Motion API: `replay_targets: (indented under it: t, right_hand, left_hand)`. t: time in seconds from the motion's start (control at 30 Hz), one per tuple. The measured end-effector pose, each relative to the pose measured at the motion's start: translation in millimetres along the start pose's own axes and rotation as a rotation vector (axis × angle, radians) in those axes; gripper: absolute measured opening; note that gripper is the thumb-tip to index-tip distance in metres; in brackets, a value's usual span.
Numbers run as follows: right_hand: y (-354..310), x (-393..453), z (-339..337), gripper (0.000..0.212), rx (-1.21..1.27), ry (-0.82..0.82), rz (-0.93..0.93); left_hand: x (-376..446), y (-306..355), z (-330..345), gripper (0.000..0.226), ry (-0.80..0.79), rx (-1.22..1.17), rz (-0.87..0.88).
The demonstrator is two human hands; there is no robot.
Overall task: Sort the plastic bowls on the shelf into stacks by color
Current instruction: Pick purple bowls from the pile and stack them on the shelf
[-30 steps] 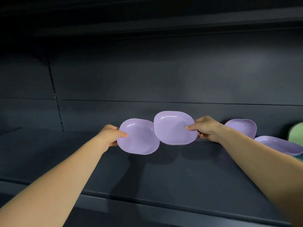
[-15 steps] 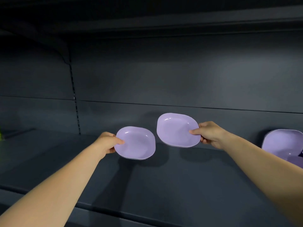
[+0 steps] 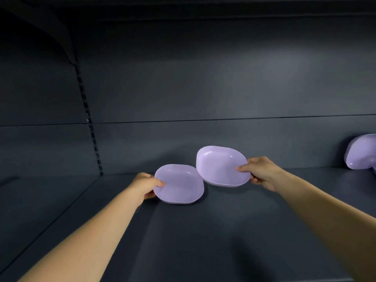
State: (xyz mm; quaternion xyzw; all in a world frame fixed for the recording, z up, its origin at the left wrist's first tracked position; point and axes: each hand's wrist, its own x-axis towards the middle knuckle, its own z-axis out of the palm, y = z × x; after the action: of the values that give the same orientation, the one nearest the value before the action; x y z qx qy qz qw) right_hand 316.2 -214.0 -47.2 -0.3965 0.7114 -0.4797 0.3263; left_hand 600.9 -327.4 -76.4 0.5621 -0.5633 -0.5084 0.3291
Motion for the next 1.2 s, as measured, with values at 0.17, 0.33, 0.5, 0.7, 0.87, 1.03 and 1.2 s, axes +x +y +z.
replay_targets:
  t: [0.17, 0.33, 0.5, 0.7, 0.87, 1.03, 1.2]
  right_hand:
    - [-2.7, -8.9, 25.6, 0.014, -0.016, -0.033, 0.028]
    - [-5.3, -22.8, 45.2, 0.007, -0.014, -0.061, 0.018]
    - [-1.5, -40.4, 56.3, 0.009, -0.029, -0.08, -0.003]
    - [5.0, -61.5, 69.6, 0.004, -0.032, -0.099, 0.006]
    - [10.0, -70.2, 81.3, 0.004, -0.006, -0.062, 0.021]
    - [14.6, -78.6, 108.7, 0.008, 0.057, -0.046, 0.01]
    - [13.4, -88.3, 141.7, 0.012, 0.019, -0.05, -0.022]
  left_hand:
    - [-3.3, -6.5, -19.7, 0.012, -0.075, 0.012, 0.003]
    - [-25.8, -21.9, -42.3, 0.01, -0.112, 0.011, -0.009]
    - [-47.4, -41.8, -56.9, 0.011, -0.14, 0.051, -0.045]
    - [-61.8, -44.2, -56.6, 0.018, -0.149, 0.233, 0.031]
    - [-68.6, -44.3, -63.0, 0.011, -0.112, 0.342, 0.162]
    - [-69.0, -54.5, -61.6, 0.018, -0.094, -0.032, 0.235]
    - [-68.9, -58.3, -57.8, 0.018, -0.178, -0.084, 0.272]
